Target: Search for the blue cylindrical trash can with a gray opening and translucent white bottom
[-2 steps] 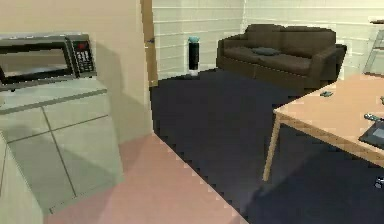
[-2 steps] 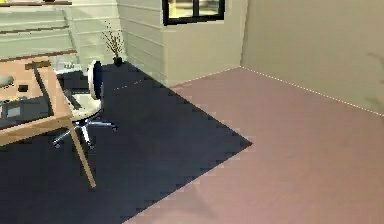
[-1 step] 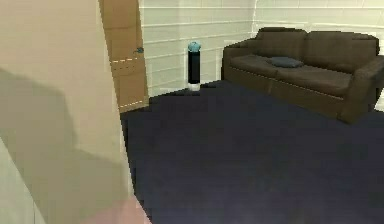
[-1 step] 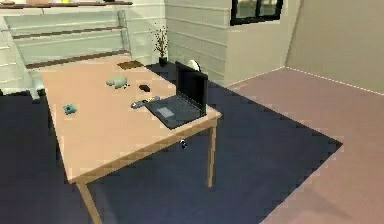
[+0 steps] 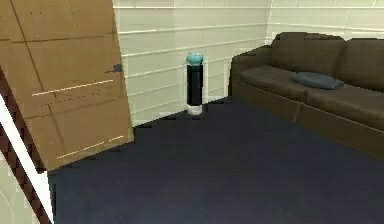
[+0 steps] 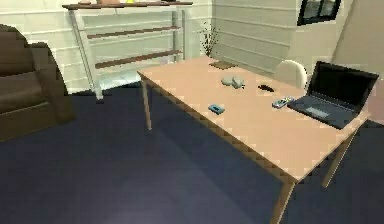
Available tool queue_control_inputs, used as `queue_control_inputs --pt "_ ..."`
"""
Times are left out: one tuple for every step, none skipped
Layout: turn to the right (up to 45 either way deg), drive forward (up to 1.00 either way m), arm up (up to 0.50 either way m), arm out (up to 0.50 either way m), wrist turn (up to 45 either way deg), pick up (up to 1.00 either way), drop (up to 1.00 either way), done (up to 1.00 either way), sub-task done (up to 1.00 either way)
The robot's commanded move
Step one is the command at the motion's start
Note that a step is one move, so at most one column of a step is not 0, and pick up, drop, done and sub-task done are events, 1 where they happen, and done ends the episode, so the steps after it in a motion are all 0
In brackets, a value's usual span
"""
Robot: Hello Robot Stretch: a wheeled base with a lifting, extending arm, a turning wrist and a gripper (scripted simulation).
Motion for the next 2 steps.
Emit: queue_control_inputs --pt "0.0 1.0 0.0 0.0 0.0 0.0 0.0 0.0 0.0" --pt "0.0 0.9 0.0 0.0 0.0 0.0 0.0 0.0 0.0"
